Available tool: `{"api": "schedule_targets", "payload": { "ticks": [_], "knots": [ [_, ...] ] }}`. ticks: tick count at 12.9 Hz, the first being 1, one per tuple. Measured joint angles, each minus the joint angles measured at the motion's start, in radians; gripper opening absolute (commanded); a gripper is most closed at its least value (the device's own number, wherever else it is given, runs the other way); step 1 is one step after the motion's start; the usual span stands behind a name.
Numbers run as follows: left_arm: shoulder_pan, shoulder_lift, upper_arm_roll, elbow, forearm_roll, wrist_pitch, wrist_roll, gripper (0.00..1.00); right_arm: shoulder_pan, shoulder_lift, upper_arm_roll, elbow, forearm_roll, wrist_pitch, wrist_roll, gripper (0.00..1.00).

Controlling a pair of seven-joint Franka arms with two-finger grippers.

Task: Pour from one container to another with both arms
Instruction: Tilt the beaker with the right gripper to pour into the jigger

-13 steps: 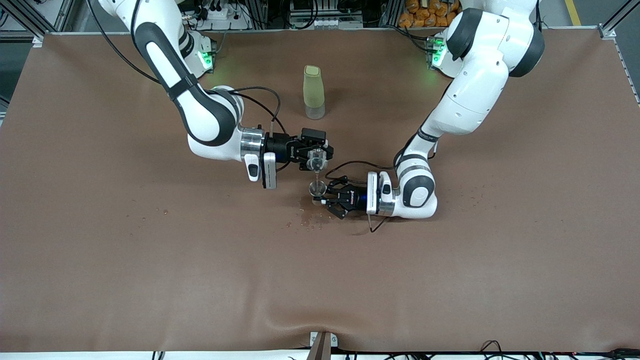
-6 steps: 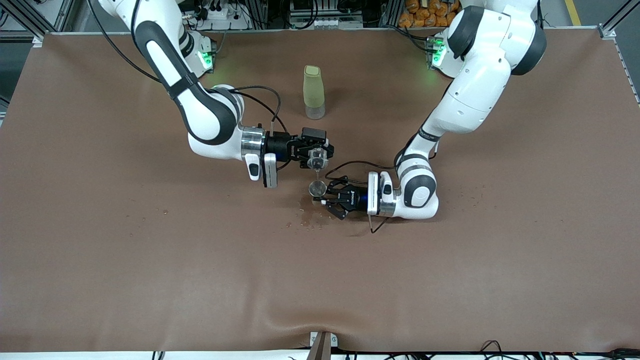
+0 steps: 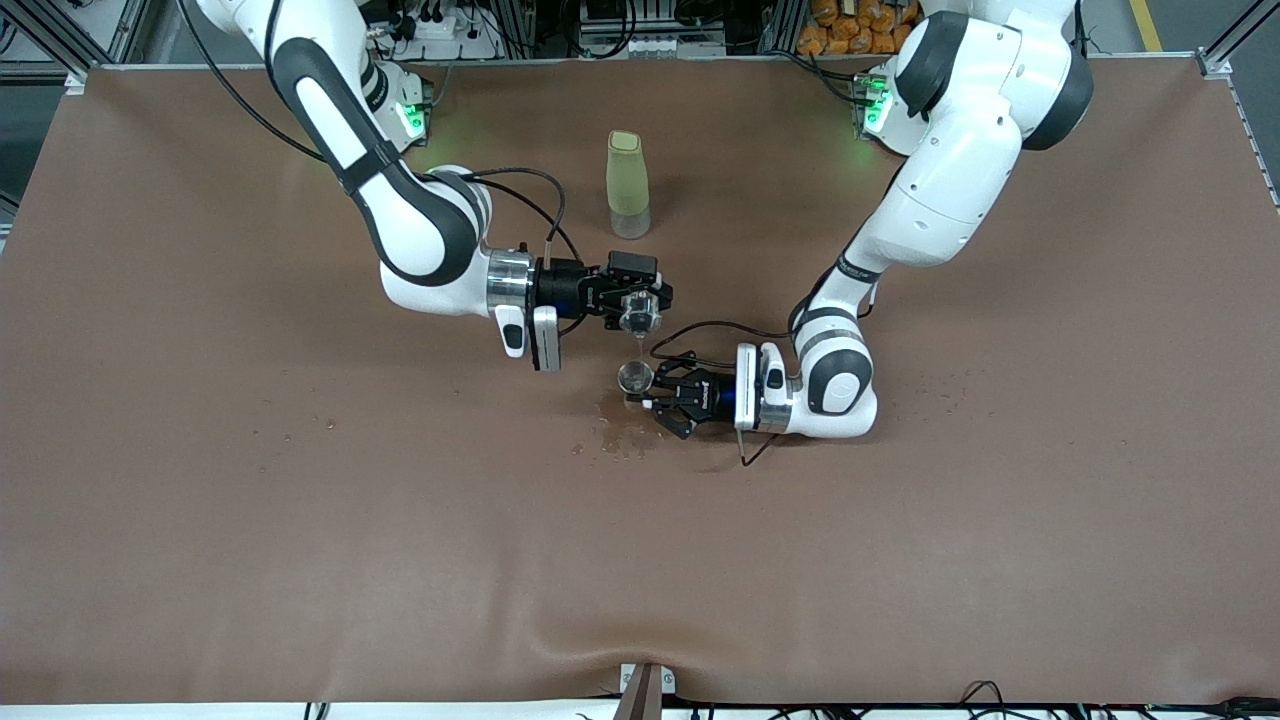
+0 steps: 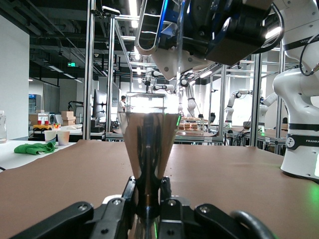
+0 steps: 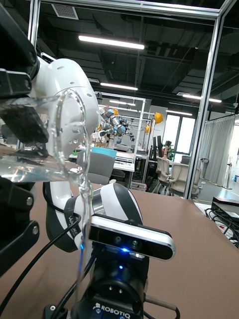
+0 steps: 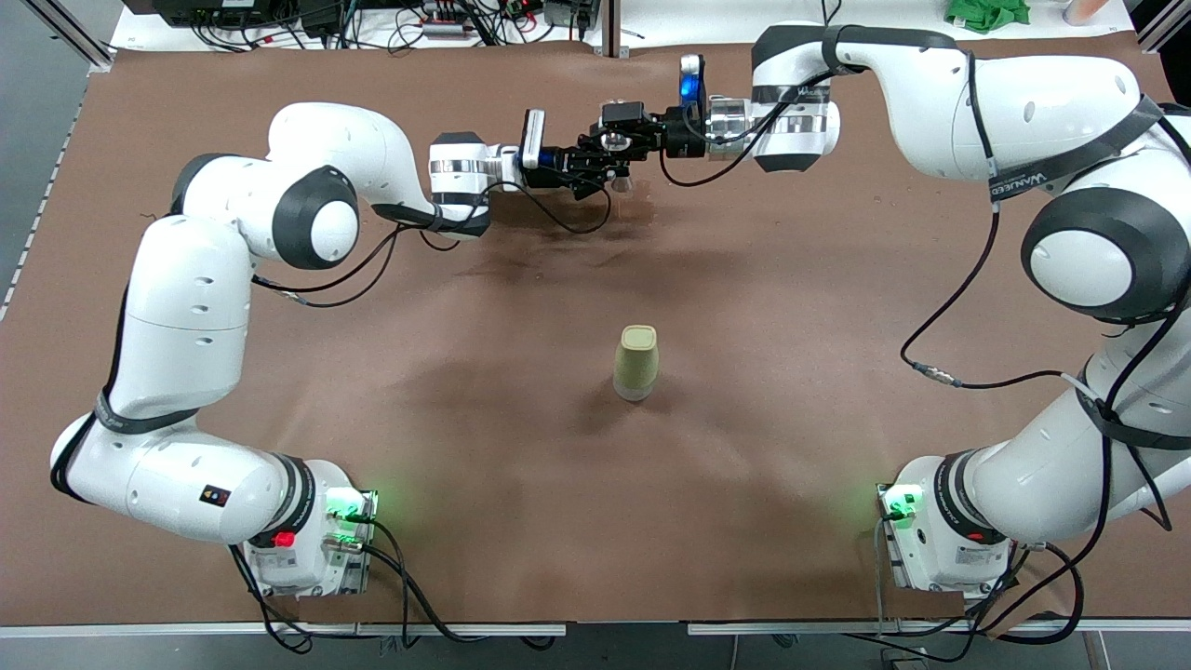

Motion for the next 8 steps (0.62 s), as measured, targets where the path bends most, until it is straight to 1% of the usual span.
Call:
{"api": "schedule_targets", "payload": {
  "ticks": [5, 8],
  "knots": [
    [0.001, -0.002, 0.0, -0.012, 0.008, 0.0, -0.003, 0.0, 0.0, 0.0, 0.002, 0.0, 0.0, 0.0, 0.028, 0.0],
    [0.005, -0.017, 0.001, -0.038, 0.01, 0.0, -0.004, 0.0, 0.0, -0.001, 0.002, 0.0, 0.0, 0.0, 0.051, 0.0]
  ]
}}
